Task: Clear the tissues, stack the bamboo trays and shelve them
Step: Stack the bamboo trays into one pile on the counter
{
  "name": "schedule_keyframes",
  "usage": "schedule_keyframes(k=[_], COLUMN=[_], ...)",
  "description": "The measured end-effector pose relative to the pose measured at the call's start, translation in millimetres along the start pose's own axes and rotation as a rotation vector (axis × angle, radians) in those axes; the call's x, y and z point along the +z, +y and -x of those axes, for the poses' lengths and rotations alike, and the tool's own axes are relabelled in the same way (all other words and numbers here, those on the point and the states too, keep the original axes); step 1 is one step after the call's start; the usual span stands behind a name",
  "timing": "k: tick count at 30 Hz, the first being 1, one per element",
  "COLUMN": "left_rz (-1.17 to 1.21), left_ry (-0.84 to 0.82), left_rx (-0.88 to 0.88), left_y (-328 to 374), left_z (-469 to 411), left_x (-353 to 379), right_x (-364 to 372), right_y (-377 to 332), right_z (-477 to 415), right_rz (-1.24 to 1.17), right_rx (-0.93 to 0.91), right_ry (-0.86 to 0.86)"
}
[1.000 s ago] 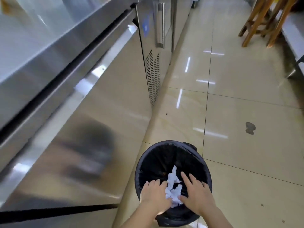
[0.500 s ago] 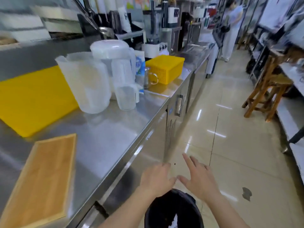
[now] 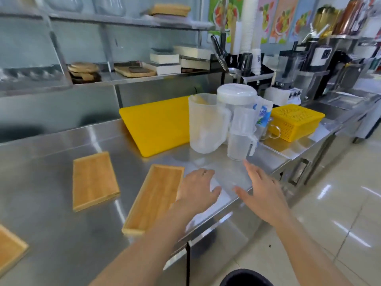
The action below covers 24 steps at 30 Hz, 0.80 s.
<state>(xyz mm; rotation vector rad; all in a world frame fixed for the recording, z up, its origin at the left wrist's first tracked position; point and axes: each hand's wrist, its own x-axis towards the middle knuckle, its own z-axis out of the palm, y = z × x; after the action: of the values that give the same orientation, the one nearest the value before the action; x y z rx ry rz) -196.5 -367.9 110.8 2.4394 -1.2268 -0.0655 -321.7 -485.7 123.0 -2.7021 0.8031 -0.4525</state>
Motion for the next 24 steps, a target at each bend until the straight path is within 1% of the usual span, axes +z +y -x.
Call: schedule_keyframes(k=[3,7,11,14,17,19,21,24], left_rz=[0.008,0.025,0.081,0.153,0.19,0.246,0.331,0.565], left_ry=[0.043,0.05,0.034,-0.019,-0.109,-0.203,-0.275,-0.302], left_rx=[-0.131,-0.255,-0.399,-0.524,-0.601,-0.619,-0.621,-0.601], left_y=[-38.1,-88.1,-138.7,-172.1,-199.1,-211.8,-219.0,-221.6], left_z=[9.0,25.1,44.9,60.6,71.8,76.0,77.8,76.7], left_x=[-13.9,-23.5,-16.6,-7.5,5.4,13.2,18.3,22.4], right_x=[15.4,46.7,88.7,123.7,157.0,175.3,188.9,204.6], right_y=[-26.8,-56.8,-83.8,-104.8,-121.1,-128.6,-136.6,-149.2], right_z=[-13.1,-22.4,-26.6,-23.6,-19.6,-17.8,-16.2,-15.3], right_rz=[-0.006,-0.016,-0.042,-0.079,-0.13,-0.218,-0.306,-0.33], right_rx=[-0.062,-0.115,-0.097,-0.035,0.105,0.227,0.323,0.417], right_ry=[-0.056,-0.126,-0.229,-0.324,-0.421,-0.477,-0.499,-0.484])
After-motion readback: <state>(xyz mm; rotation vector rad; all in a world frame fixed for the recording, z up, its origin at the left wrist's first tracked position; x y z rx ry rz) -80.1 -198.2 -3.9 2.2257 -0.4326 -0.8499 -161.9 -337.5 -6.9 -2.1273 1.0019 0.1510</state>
